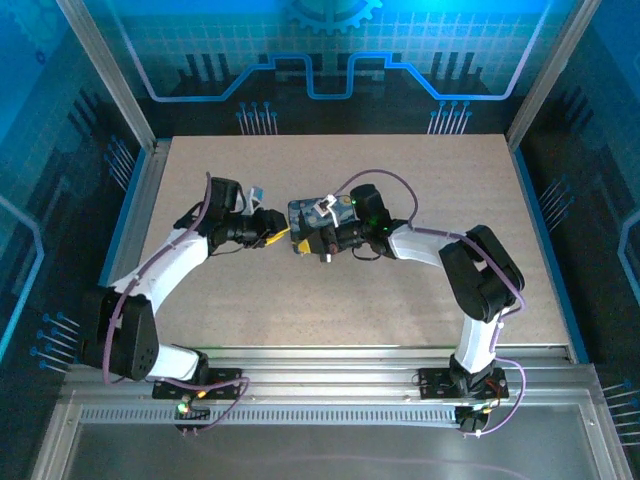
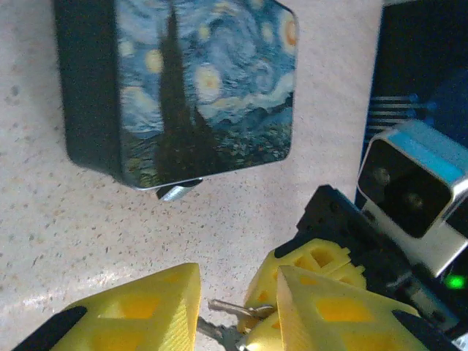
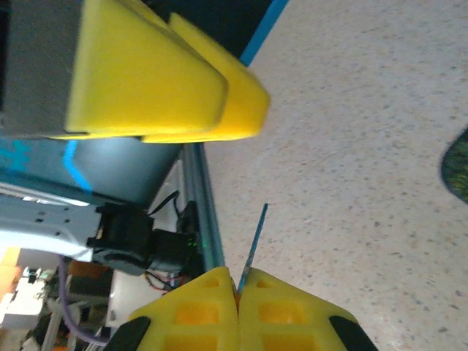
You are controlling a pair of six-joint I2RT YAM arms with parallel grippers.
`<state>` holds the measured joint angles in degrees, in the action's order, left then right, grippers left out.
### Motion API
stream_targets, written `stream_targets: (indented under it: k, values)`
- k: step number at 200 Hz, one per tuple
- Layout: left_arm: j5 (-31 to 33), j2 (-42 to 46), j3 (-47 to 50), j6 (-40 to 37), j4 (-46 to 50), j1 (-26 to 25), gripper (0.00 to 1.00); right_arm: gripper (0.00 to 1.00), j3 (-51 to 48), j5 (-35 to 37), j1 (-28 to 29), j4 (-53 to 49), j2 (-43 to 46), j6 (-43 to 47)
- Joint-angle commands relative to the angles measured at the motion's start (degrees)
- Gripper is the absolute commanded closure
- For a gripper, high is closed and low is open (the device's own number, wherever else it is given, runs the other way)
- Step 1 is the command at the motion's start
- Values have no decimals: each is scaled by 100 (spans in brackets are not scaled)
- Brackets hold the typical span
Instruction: Unlock the padlock with the key
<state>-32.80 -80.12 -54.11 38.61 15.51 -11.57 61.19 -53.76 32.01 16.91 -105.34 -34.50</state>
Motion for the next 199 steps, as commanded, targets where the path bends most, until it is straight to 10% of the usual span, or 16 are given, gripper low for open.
stream_targets:
  k: [1,199]
  values:
    - [-570,60,329,-708,-860,32,67,100,399,-731,-111,-330,-126,-68]
    - [-2091,242,1143,-78,-2772,39,73,100,798,-1115,-340,-893,-270,-56]
